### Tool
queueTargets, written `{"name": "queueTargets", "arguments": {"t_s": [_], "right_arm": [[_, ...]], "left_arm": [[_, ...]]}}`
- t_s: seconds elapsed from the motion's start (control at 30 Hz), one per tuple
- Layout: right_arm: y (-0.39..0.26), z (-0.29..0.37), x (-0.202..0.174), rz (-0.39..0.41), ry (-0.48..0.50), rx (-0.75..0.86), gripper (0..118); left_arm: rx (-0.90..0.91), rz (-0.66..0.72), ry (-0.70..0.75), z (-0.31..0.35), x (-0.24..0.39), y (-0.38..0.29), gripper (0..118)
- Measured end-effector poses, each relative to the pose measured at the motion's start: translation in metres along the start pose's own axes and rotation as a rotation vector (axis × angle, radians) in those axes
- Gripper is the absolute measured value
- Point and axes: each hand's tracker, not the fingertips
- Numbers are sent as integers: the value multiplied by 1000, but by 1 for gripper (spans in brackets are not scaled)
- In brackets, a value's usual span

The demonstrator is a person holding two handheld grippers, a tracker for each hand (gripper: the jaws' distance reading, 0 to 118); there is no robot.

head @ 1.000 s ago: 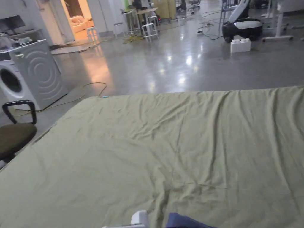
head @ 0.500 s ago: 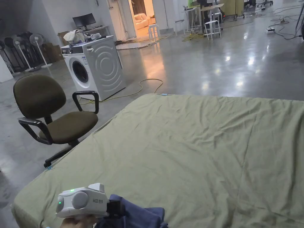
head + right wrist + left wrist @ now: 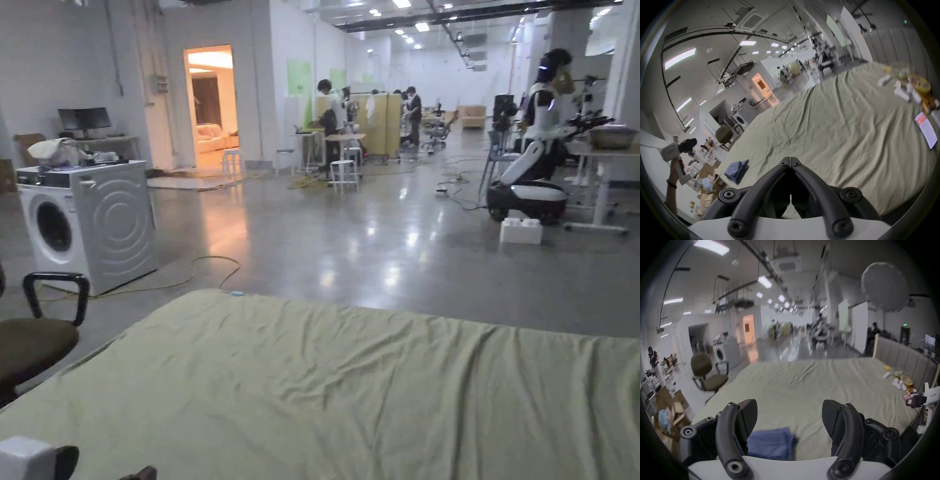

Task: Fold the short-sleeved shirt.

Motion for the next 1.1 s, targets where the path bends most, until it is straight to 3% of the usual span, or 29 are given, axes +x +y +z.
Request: {"name": "queueTargets", "arguments": {"t_s": [0.1, 0.17, 0.33, 0.4, 0.47, 0.5, 0.57, 0.7, 0.87, 1.03, 1.1], "right_arm": [[17, 31, -11, 123, -141, 165, 0], [28, 46, -17, 214, -184, 211, 0], [47, 75, -22, 255, -226, 308, 0], [53, 81, -23, 238, -215, 328, 0], [58, 84, -26, 269, -178, 320, 0], [60, 85, -28, 289, -195, 336, 0], [64, 84, -33, 322, -197, 363, 0], [74, 72, -40, 363, -178, 366, 0], [77, 73, -59, 531, -264, 450, 0], [78, 74, -55, 470, -252, 418, 0], [80, 76, -57, 500, -271, 456, 0]], "left_arm": [[128, -116, 13, 25, 61, 1, 82], [164, -157, 20, 33, 92, 0, 81], [119, -99, 46, 35, 134, 1, 71], [146, -34, -47, 35, 146, 1, 53], [167, -4, -92, 35, 149, 2, 18], [171, -3, -104, 35, 152, 0, 7], [232, -40, -63, 37, 156, 1, 0], [240, 46, -179, 35, 158, 12, 0], [327, -35, -73, 47, 164, 18, 0], [287, -25, -77, 47, 152, 15, 0], [287, -13, -98, 46, 155, 16, 0]]}}
